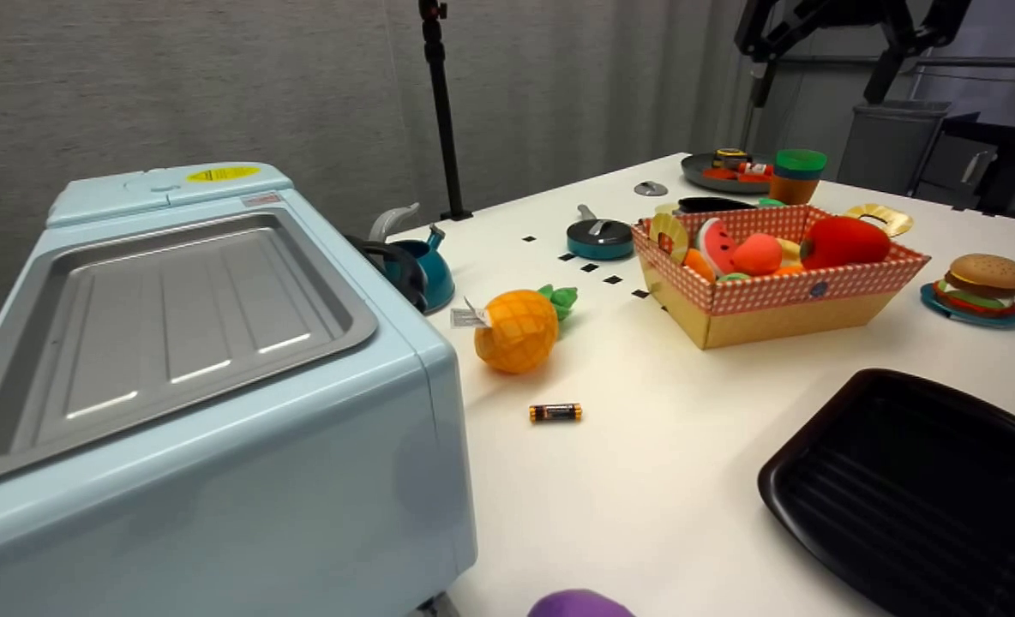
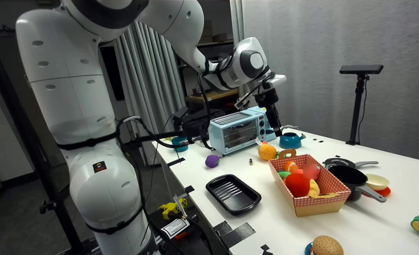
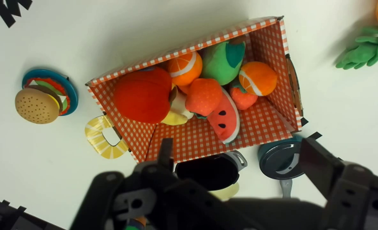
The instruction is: Put the orange and apple plush toys inside the basket
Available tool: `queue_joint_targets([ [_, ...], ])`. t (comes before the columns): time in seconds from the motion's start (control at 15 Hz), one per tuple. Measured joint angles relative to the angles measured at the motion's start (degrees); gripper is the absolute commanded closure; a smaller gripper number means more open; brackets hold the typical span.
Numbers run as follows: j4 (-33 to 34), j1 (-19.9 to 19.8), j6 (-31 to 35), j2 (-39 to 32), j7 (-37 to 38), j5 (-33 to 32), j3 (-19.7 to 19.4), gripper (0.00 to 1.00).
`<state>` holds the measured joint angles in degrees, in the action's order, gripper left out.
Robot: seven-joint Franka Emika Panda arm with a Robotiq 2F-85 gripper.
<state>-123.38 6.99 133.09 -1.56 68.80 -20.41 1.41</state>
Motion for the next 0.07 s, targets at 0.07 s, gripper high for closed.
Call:
queue_joint_targets([
  [0.07,0.0,0.0,0.0,0.0,0.0,0.0,0.0,0.0],
])
